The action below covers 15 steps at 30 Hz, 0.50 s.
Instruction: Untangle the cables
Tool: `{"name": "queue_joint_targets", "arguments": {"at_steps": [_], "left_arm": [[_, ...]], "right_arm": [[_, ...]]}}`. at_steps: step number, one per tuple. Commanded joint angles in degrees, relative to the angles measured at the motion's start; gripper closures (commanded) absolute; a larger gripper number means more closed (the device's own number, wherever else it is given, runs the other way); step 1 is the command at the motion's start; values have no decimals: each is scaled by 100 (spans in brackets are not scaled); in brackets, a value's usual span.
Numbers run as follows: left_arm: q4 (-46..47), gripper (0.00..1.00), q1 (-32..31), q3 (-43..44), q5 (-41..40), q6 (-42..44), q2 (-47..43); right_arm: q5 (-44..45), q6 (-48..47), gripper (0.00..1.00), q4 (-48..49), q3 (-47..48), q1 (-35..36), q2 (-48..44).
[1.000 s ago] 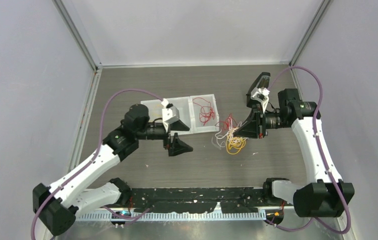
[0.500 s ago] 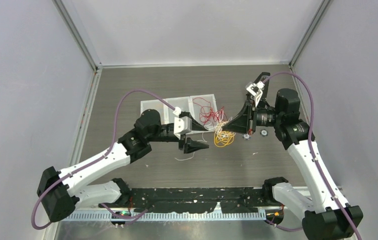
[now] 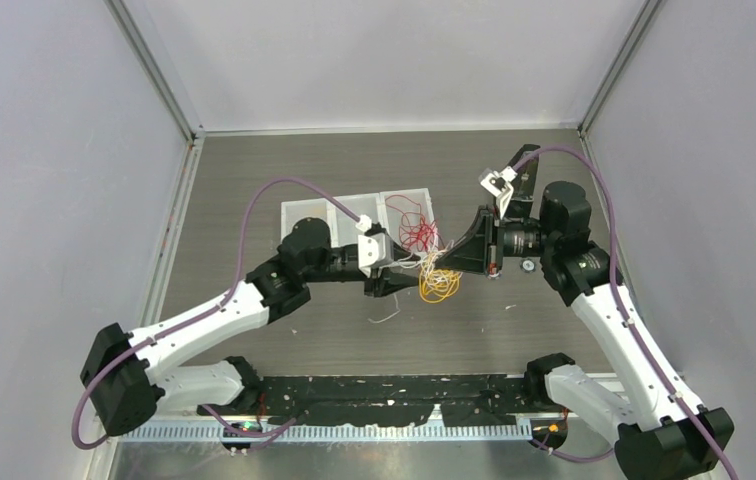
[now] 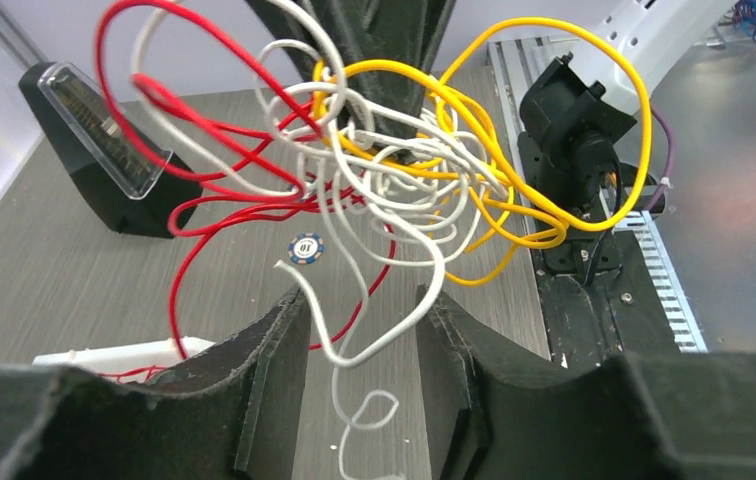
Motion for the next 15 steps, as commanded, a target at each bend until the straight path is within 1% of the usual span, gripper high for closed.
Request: {"name": "queue_joint_targets", "arguments": {"at_steps": [1, 4, 5, 6, 7, 8, 9, 10, 11, 14, 15], "left_arm": [[263, 57, -185, -59, -11, 327, 17], [234, 63, -225, -8, -113, 315, 57], [233, 66, -227, 17, -141, 302, 56], [184, 77, -227, 50, -162, 273, 44], [82, 91, -228, 103, -180, 227, 8], [-60, 100, -227, 157, -247, 173, -67], [-214, 100, -221, 204, -296, 97, -146], [-423, 100, -218, 247, -329, 56, -259], [-674, 100, -214, 307, -348, 46, -380], [-1266, 100, -134, 383, -353, 60, -736], [-1385, 100, -66, 393, -354, -4, -890]], "right_arm": [[116, 241, 95, 454, 4, 137, -135], [146, 333, 94, 593, -72, 183, -161], [155, 382, 93, 611, -126, 186, -163], [153, 393, 92, 630, -150, 186, -164], [156, 380, 87, 625, -196, 184, -156], [159, 247, 81, 515, -211, 177, -121], [182, 128, 78, 400, -218, 170, -99], [219, -37, 75, 66, -218, 132, -32], [331, -394, 72, -105, -222, 112, 12], [703, -1476, 72, -902, -210, 68, 266], [761, -1669, 71, -1025, -207, 67, 323]]}}
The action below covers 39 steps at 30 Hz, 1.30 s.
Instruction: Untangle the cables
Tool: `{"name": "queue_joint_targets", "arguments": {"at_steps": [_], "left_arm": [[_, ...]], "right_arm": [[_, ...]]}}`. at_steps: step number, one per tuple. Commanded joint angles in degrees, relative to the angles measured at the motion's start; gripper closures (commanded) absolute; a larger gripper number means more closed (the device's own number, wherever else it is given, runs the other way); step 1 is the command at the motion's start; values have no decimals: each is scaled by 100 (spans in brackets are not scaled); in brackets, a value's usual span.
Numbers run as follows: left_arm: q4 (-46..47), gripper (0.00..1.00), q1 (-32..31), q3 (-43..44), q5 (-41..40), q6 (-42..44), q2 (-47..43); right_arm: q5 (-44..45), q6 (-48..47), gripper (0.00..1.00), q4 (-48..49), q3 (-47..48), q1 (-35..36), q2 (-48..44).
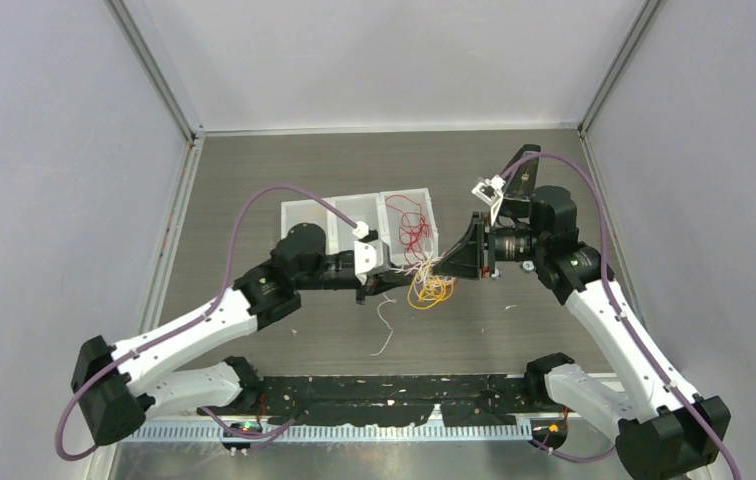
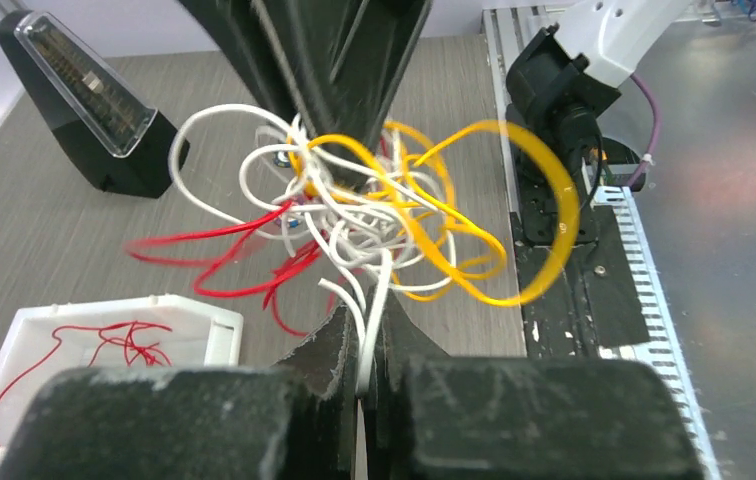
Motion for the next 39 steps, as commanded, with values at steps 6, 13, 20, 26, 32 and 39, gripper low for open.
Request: {"name": "queue_joint_targets", "arguments": {"at_steps": [6, 13, 20, 26, 32, 39], "left_arm": [[-899, 100, 475, 570, 155, -792, -901], [-1077, 100, 998, 969, 383, -1332, -1077], [-1374, 100, 1090, 1039, 401, -1151, -1179], [-1317, 100, 1089, 1118, 184, -1362, -854], [-1259, 100, 1090, 1351, 146, -1827, -544], [-818, 100, 1089, 1409, 413, -2714, -471]], "right_arm": [[480, -2003, 72, -836, -92, -45, 744], [1455, -3136, 95, -1414, 68, -149, 1042], [362, -3288, 46, -1799, 642, -580, 1204], [686, -1117, 4, 500, 488, 243, -80], [1557, -1135, 5, 693, 581, 1154, 13], [2874, -1425, 16, 1421, 421, 1761, 839]]}}
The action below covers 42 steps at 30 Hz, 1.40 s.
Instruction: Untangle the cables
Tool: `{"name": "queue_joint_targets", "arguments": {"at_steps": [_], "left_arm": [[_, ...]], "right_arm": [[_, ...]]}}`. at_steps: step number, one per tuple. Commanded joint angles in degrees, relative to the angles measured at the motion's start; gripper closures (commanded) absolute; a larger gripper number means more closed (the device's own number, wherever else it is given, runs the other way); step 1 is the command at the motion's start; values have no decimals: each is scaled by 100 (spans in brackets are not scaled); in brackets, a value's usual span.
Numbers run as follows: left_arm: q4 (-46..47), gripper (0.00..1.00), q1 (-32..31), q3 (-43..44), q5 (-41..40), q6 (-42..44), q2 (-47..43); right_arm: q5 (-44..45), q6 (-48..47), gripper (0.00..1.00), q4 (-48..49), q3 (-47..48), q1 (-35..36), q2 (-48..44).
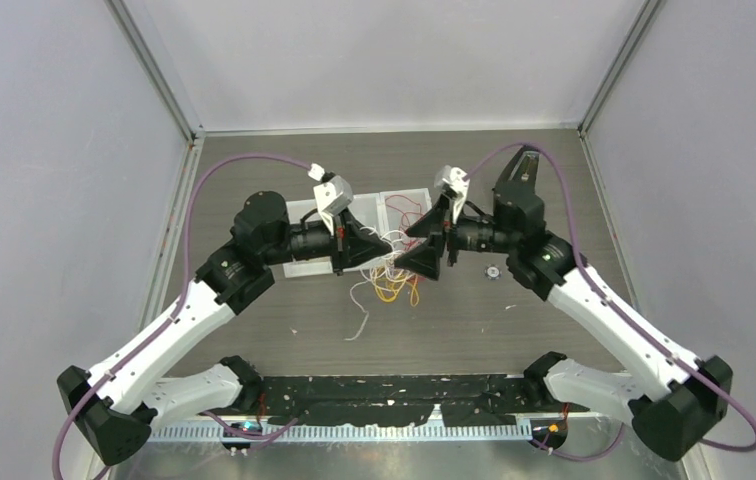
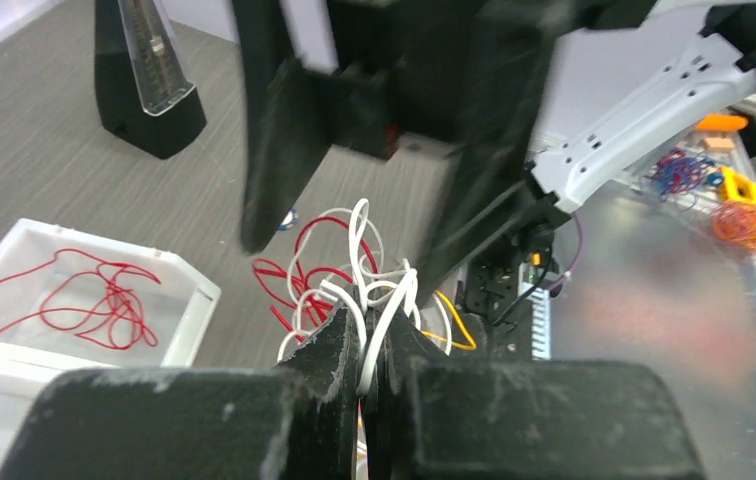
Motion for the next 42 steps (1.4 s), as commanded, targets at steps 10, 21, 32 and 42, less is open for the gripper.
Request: {"name": "queue_joint_targets", "arguments": {"at_steps": [10, 21, 32, 42], "left_arm": [[1062, 100, 482, 517, 920, -1600, -173], [841, 100, 1406, 1570, 1540, -1758, -467], [1050, 100, 1818, 2132, 1584, -1904, -646], [175, 100, 1878, 2154, 1708, -1188, -530]], "right_arm": [[1715, -1506, 84, -12, -1086, 225, 669], [2344, -4375, 94, -2558, -971, -1837, 1104], [2812, -6000, 95, -2883, -1455, -3005, 1784], [1578, -6064, 60, -4373, -320, -3105, 1904]]}}
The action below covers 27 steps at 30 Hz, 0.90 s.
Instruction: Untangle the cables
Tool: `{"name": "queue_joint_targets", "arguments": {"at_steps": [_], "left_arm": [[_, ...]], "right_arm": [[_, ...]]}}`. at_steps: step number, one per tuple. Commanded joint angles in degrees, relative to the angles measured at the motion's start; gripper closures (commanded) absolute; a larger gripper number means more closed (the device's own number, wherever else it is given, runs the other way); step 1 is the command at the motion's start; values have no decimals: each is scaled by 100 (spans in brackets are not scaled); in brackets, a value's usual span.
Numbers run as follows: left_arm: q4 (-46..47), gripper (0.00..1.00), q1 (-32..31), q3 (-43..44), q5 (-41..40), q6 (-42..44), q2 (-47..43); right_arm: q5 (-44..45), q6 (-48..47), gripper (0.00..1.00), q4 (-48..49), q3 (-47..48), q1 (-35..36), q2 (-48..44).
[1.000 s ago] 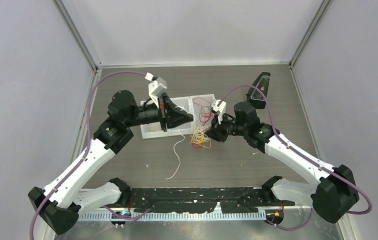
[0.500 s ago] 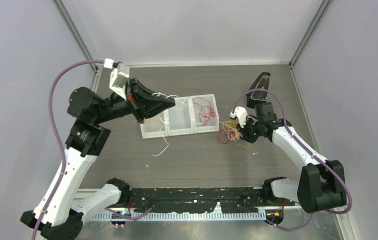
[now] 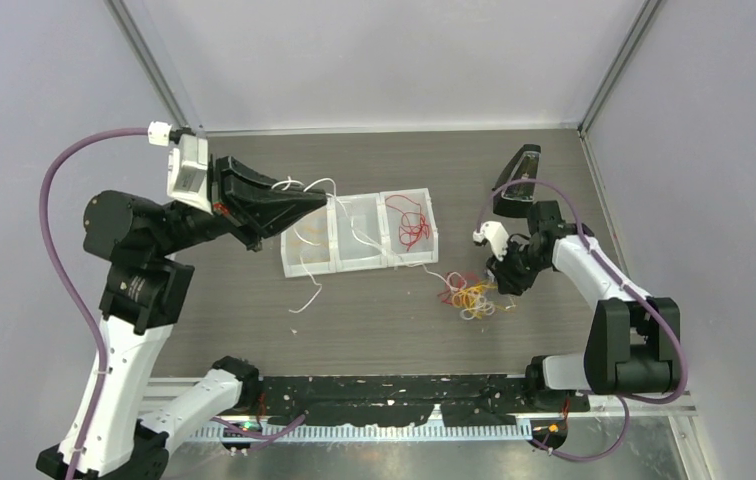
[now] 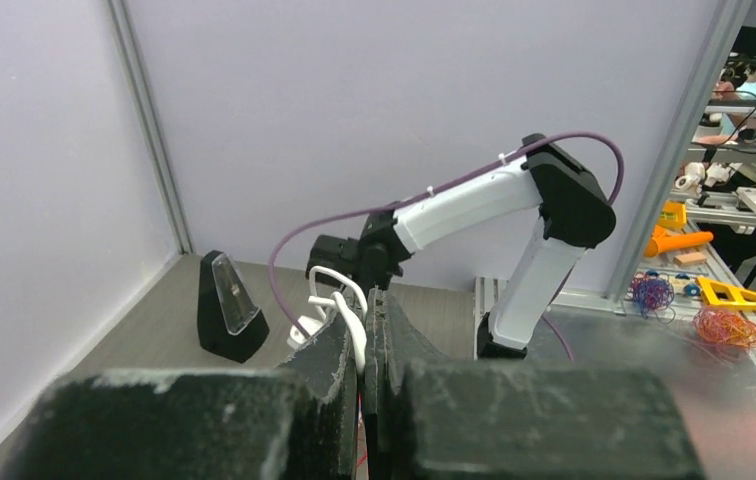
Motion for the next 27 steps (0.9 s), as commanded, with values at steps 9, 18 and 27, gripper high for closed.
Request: {"name": "queue_joint_targets", "arguments": {"at_steps": [9, 18, 27], "left_arm": [[-158, 100, -189, -1267, 253, -14, 45], [414, 100, -682, -1865, 270, -370, 243], [772, 100, -906, -2011, 291, -681, 366]], "right_arm": [[-3270, -214, 14, -3131, 2531, 30, -819], [-3914, 4598, 13, 1361, 2148, 1949, -1942], [-3082, 7069, 29, 4913, 1787, 3201, -1569]]}}
